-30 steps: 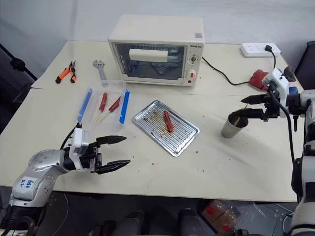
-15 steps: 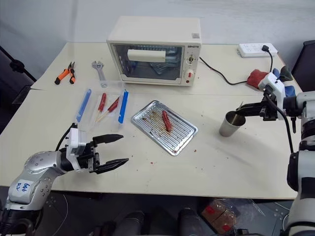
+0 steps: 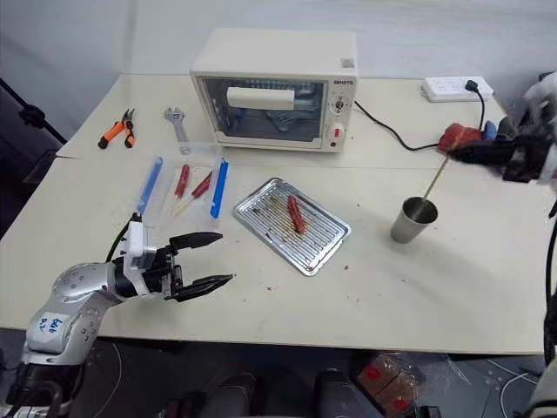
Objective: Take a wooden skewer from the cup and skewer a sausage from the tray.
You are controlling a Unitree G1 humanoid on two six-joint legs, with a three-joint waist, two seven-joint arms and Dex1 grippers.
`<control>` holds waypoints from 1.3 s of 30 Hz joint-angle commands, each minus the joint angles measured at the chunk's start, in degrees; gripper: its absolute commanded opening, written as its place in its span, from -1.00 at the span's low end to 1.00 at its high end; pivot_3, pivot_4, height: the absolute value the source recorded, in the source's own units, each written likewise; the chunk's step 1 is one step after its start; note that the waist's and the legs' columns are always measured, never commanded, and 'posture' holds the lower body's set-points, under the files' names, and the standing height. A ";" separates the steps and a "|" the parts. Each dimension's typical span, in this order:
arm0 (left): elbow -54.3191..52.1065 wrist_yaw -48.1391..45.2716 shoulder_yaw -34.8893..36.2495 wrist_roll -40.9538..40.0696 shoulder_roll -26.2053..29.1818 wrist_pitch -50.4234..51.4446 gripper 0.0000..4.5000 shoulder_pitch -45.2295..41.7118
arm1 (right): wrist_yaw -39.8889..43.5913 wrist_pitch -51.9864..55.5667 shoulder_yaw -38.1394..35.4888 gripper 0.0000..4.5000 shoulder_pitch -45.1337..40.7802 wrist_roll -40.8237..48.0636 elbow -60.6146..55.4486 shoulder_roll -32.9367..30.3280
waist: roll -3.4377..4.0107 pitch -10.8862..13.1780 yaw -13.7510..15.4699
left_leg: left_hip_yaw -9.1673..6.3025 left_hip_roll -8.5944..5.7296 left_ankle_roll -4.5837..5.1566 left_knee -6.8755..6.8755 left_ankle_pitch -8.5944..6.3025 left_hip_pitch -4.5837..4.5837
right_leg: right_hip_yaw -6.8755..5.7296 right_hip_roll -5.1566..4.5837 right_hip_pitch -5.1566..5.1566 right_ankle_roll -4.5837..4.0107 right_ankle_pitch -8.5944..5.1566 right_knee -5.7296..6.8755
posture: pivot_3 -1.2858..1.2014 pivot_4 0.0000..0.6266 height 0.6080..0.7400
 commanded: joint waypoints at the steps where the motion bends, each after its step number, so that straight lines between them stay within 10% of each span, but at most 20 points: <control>1: -0.72 1.08 -0.50 -1.33 -2.13 -0.16 1.00 -1.87 | 0.45 21.02 -8.80 -0.99 0.99 12.79 -9.24 1.28 | 0.00 0.00 -0.17 | 0.03 0.01 0.00 0.00 0.00 0.00 | 0.03 0.01 0.01 0.00 0.00 0.00 | 0.03 -0.52 1.00; 9: 3.01 7.71 -7.75 4.22 -17.37 -8.54 1.00 -11.09 | -31.76 47.17 -31.12 -0.99 16.75 37.75 -38.70 27.24 | -0.22 -0.09 0.52 | -0.06 0.03 0.00 0.52 0.00 -0.29 | -0.07 0.04 -0.18 0.06 0.03 0.64 | 0.03 -0.52 1.00; 17: 5.63 11.46 -11.78 7.26 -25.82 -12.97 1.00 -17.46 | -52.22 47.77 -32.75 -0.99 24.95 51.43 -51.13 44.36 | -0.22 -0.10 1.47 | -0.02 -0.11 0.07 0.81 0.00 -0.85 | 0.03 0.02 -0.78 0.17 0.09 0.98 | 0.03 -0.52 1.00; 31: 2.54 15.73 -12.81 7.07 -28.19 -12.73 1.00 -16.56 | -59.20 36.96 -28.96 -0.99 30.74 58.46 -53.51 44.42 | -0.21 -0.10 1.20 | 0.01 -0.09 0.12 0.79 0.01 -0.84 | 0.09 0.06 -0.80 0.20 0.11 0.96 | 0.03 -0.52 1.00; 39: 4.39 16.85 -12.99 8.27 -28.83 -14.44 0.07 -17.01 | -59.60 33.96 -25.84 -1.00 33.27 60.96 -55.55 43.37 | -0.22 -0.10 1.24 | 0.02 -0.10 0.14 0.79 0.01 -0.85 | 0.11 0.05 -0.79 0.20 0.11 0.94 | 0.03 -0.52 1.00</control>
